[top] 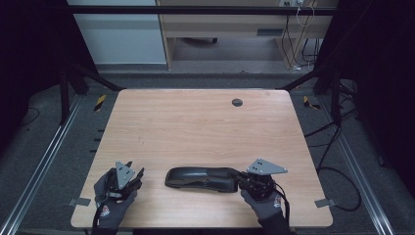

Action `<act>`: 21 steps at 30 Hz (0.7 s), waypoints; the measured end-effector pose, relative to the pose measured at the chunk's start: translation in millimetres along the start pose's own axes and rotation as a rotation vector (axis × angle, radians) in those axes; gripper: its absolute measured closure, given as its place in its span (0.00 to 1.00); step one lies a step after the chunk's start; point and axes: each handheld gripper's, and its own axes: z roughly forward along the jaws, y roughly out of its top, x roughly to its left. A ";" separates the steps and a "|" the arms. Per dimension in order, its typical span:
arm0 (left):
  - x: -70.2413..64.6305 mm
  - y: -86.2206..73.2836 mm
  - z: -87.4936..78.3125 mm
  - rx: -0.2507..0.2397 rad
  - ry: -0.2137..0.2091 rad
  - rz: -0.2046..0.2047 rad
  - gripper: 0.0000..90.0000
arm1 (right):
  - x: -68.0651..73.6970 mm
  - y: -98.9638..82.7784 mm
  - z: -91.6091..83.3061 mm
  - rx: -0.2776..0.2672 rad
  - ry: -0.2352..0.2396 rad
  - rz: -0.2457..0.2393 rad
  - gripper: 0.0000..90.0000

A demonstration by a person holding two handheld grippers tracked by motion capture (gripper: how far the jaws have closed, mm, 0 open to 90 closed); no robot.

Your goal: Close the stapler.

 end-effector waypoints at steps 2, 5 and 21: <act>-0.3 -0.4 0.4 0.001 -0.001 0.000 0.56 | -1.2 -0.2 0.1 -0.004 -0.007 0.003 1.00; -0.4 -0.6 0.5 0.005 0.000 0.001 0.56 | -1.9 -0.2 0.4 -0.005 -0.008 0.006 1.00; -0.9 -1.0 1.1 0.005 -0.005 0.000 0.56 | -6.5 -17.2 9.9 0.046 -0.048 0.026 1.00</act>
